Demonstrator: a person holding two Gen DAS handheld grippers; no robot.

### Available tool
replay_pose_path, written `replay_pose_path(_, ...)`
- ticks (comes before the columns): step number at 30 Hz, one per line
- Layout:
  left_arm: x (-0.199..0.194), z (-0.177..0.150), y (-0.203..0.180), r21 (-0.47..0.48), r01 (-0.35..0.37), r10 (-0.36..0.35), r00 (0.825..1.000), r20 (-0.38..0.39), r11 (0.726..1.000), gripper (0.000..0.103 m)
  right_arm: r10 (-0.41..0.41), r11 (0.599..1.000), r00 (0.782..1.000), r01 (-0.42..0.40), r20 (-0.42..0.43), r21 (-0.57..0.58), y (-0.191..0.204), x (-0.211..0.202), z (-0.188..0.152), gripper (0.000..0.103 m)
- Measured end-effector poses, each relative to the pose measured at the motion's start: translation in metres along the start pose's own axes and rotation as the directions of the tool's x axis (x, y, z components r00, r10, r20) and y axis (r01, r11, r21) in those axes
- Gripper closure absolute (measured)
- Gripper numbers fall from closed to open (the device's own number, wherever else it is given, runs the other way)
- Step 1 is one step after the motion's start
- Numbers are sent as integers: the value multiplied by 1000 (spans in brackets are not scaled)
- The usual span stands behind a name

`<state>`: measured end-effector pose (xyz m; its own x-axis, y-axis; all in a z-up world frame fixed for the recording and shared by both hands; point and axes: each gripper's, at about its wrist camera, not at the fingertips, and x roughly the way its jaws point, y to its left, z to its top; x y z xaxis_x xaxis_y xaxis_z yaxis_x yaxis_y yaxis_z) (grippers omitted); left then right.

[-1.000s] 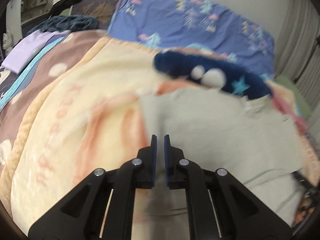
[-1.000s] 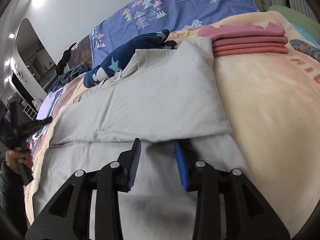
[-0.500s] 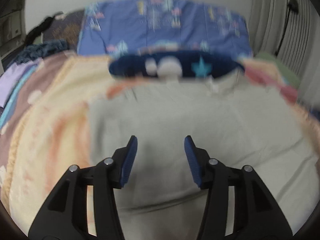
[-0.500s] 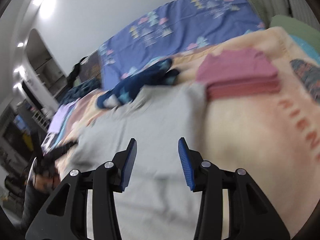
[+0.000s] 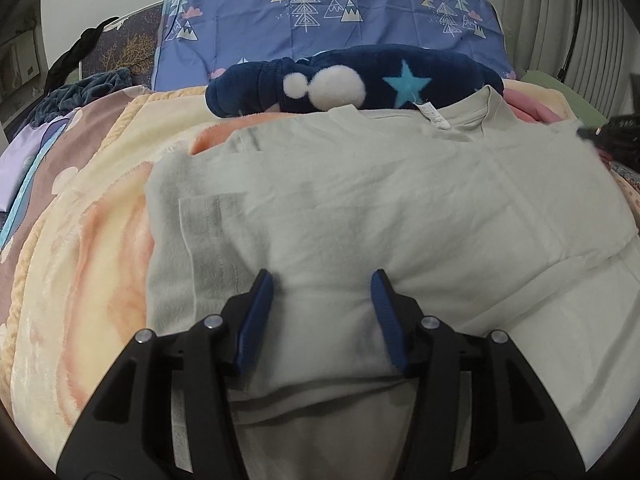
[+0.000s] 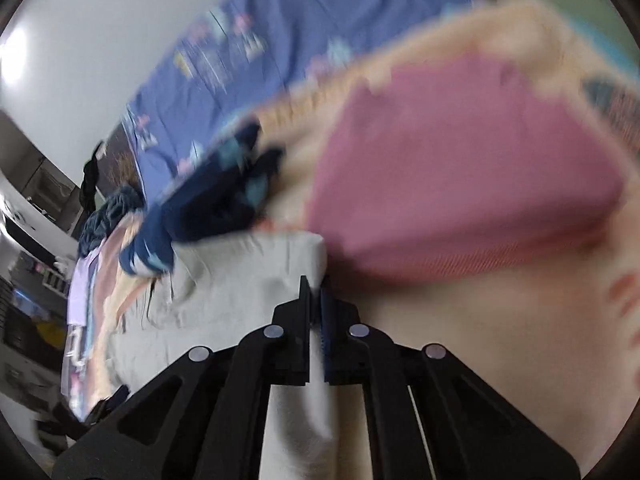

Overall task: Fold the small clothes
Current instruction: 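Release the folded side and smooth it with the right gripper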

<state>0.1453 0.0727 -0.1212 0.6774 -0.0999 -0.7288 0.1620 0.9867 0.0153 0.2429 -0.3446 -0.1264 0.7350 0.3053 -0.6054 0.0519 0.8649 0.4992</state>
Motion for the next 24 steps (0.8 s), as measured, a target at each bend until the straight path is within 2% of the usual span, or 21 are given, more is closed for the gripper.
replay_pose_path(2, 1, 0, 1, 1, 1, -1, 1000, -2, 1000, 50, -83, 996, 996, 84, 9, -10, -8, 3, 8, 102)
replay_pose_path(3, 1, 0, 1, 0, 2, -2, 1000, -2, 1000, 50, -153, 988, 988, 153, 12, -17, -13, 7, 9, 103)
replay_pose_path(4, 0, 0, 2, -1, 3, -3, 1000, -1, 1000, 50, -247, 968, 968, 249, 41, -44, -16, 6, 9, 103)
replay_pose_path(5, 0, 0, 2, -2, 4, -4, 1000, 0, 1000, 50, -257, 965, 965, 259, 49, -49, -17, 4, 8, 103)
replay_pose_path(6, 0, 0, 2, -2, 3, -3, 1000, 0, 1000, 50, -219, 974, 974, 221, 49, -39, -19, -3, 6, 103)
replay_pose_path(7, 0, 0, 2, 0, 1, -1, 1000, 0, 1000, 50, -132, 991, 990, 133, 46, -29, -15, -13, 0, 103)
replay_pose_path(9, 1, 0, 1, 2, -1, 1, 1000, -1, 1000, 50, 7, 996, 1000, -5, 26, -87, 6, -28, -15, 102)
replay_pose_path(10, 1, 0, 1, 3, -2, 2, 1000, -1, 1000, 50, 71, 984, 997, -69, 5, -164, 25, -38, -31, 102)
replay_pose_path(11, 0, 0, 1, 3, -3, 3, 1000, 0, 1000, 50, 102, 965, 994, -106, -28, -239, 42, -42, -48, 102)
replay_pose_path(12, 0, 0, 1, 3, -3, 3, 1000, 0, 1000, 50, 99, 948, 993, -114, -66, -298, 54, -40, -63, 101)
replay_pose_path(13, 0, 0, 1, 3, -2, 2, 1000, 0, 1000, 50, 45, 926, 994, -80, -103, -370, 63, -35, -83, 101)
replay_pose_path(14, 0, 0, 1, 2, -1, 1, 1000, 1, 1000, 50, -60, 904, 992, 5, -115, -429, 64, -24, -99, 101)
replay_pose_path(15, 0, 0, 1, 1, 0, 0, 1000, 1, 1000, 50, -203, 867, 975, 133, -95, -481, 57, -9, -113, 103)
replay_pose_path(16, 0, 0, 1, 1, 3, -3, 1000, 1, 1000, 50, -253, 851, 964, 182, -80, -492, 43, 4, -122, 103)
replay_pose_path(17, 0, 0, 1, 0, 6, -6, 1000, 2, 1000, 50, -210, 891, 973, 149, -99, -428, 32, 3, -121, 103)
replay_pose_path(19, -1, 0, 1, 2, 4, -4, 1000, 3, 1000, 50, -214, 932, 972, 172, -99, -318, 28, -13, -112, 103)
replay_pose_path(20, 0, 1, 1, 1, 4, -4, 1000, 2, 1000, 50, -227, 937, 970, 194, -86, -291, 31, -22, -110, 103)
replay_pose_path(22, 0, 1, 1, -2, 6, -6, 1000, 2, 1000, 50, -258, 920, 964, 224, -66, -321, 38, -28, -118, 103)
replay_pose_path(24, -1, 1, 2, -8, 14, -14, 1000, 3, 1000, 50, -276, 909, 957, 229, -89, -348, 33, -16, -129, 103)
